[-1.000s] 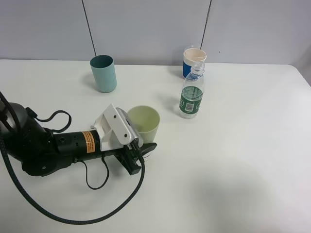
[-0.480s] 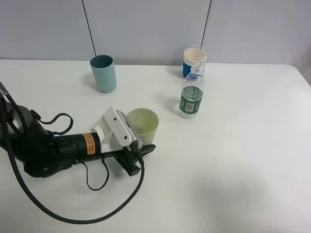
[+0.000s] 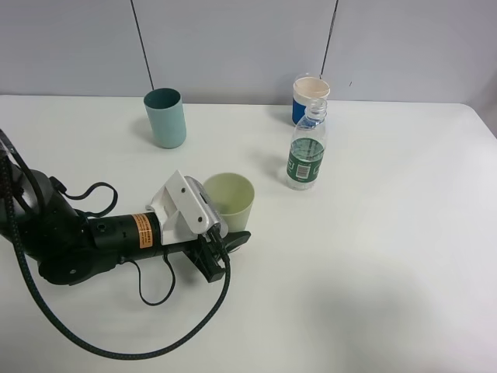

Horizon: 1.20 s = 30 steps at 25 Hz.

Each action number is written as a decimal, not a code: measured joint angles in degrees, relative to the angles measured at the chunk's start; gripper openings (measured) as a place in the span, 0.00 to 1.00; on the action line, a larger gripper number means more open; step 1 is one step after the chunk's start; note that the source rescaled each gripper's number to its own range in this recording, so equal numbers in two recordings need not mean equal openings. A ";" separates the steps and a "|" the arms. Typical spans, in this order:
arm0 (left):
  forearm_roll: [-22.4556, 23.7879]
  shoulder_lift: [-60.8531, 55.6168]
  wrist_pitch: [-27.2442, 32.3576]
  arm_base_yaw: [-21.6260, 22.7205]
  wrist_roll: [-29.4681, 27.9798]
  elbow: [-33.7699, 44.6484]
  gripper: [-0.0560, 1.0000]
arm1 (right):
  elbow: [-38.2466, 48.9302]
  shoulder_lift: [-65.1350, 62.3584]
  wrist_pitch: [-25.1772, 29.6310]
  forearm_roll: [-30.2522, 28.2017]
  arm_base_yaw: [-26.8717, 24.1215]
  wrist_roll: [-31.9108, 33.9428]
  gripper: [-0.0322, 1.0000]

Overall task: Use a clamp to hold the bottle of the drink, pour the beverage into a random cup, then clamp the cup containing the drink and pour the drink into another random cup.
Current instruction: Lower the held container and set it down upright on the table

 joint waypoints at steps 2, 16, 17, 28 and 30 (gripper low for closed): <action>0.00 0.14 0.00 0.00 0.00 -0.57 0.09 | 0.00 0.00 0.00 0.00 0.00 0.00 0.83; 0.01 2.36 -0.38 0.00 0.00 -1.19 0.09 | 0.00 0.00 0.00 0.00 0.00 0.00 0.83; 0.07 2.74 -0.74 0.00 0.00 -1.19 0.09 | 0.00 0.00 0.00 0.00 0.00 0.00 0.83; 0.13 3.23 -1.71 0.00 0.05 -1.19 0.09 | 0.00 0.00 0.00 0.00 0.00 0.00 0.83; 0.13 3.23 -1.71 0.00 0.05 -1.19 0.09 | 0.00 0.00 0.00 0.00 0.00 0.00 0.83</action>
